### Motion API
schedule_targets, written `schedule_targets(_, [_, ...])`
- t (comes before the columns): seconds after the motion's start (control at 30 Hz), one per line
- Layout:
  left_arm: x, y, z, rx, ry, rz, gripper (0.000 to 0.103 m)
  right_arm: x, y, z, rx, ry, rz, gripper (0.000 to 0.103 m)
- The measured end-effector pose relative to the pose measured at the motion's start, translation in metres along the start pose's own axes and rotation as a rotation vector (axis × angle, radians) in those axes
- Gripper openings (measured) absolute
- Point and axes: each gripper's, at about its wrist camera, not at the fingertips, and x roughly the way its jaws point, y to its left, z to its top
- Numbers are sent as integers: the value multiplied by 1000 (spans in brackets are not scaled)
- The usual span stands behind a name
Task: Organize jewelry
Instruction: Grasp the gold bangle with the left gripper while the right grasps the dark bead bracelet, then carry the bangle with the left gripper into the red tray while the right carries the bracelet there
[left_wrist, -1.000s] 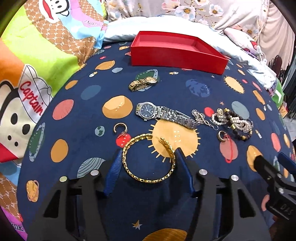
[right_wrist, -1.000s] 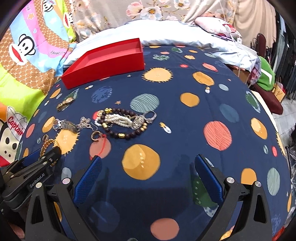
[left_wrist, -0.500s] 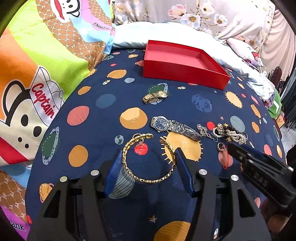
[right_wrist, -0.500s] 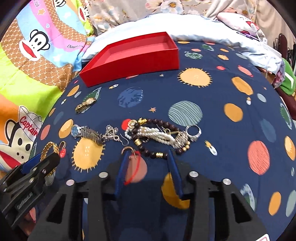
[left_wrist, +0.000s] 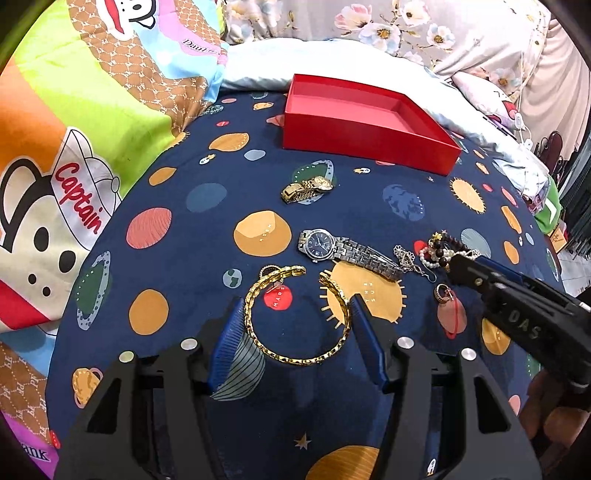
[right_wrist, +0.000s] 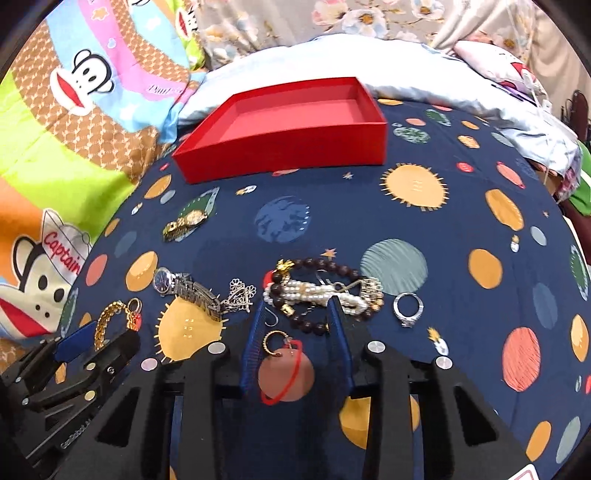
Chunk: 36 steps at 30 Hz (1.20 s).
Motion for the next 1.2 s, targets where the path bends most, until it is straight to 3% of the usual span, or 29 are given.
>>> schedule_targets(0.13, [1,1,0,-1,2,3,56,11,3,-1,-8,31,3,33])
schedule_targets(0.3, [3,3,-2,-8,11,6,56,18,-1,-1,-3,48,5,10])
schedule_targets(0.37, [3,4,-2,-8,11,5,56,17,-3,-1,4,50,11,7])
schedule_targets(0.97, [-27,-13,11,24,-66,-37,56,-84,-46,18,116,-171,6,7])
schedule_targets(1.2, [-33,-19,24,35,-91,-50,56,-106,-56,30,131,-226,34,7])
